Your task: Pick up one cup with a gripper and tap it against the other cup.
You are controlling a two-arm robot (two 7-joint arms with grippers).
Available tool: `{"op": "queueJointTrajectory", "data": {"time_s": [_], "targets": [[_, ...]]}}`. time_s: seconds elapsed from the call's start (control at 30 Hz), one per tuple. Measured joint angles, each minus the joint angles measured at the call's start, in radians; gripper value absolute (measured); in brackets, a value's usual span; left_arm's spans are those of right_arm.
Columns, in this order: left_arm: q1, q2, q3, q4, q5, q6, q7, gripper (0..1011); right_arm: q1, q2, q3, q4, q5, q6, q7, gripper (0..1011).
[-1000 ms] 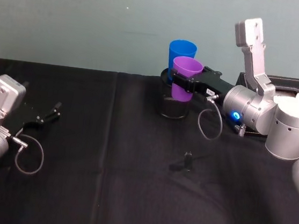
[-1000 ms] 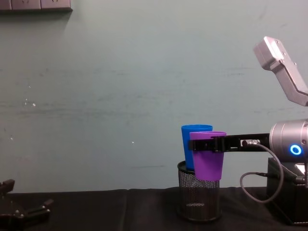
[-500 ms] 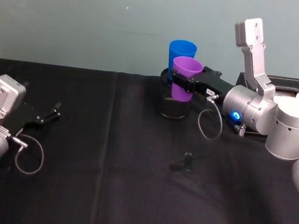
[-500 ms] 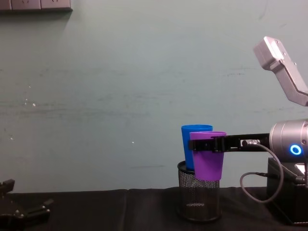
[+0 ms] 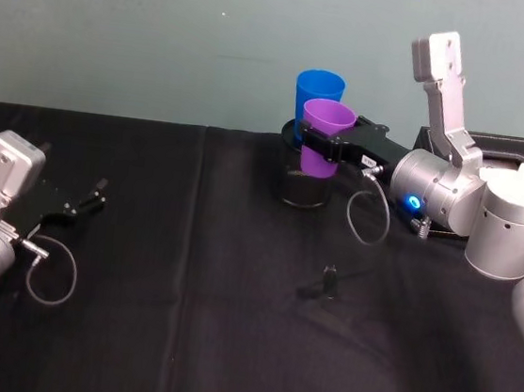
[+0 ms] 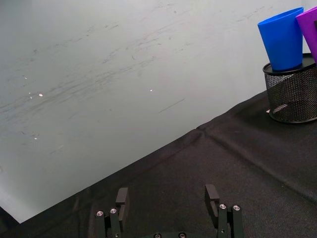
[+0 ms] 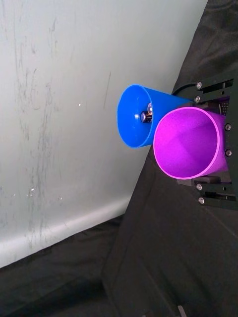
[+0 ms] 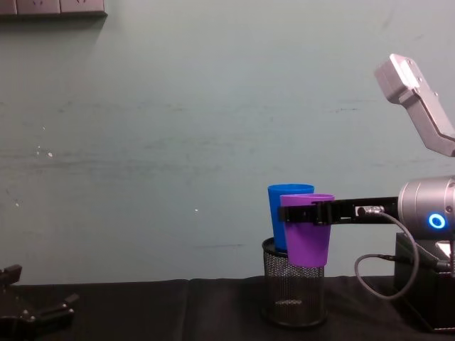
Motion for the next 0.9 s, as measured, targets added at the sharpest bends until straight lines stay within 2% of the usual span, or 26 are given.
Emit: {"op": "queueJointTrajectory", "data": {"time_s": [0.9], "targets": [[0.000, 0.000, 0.000, 0.000, 0.000, 0.000, 0.000, 1000, 0.000, 0.000, 0.000, 0.000, 0.000, 0.000, 0.000, 718]]}}
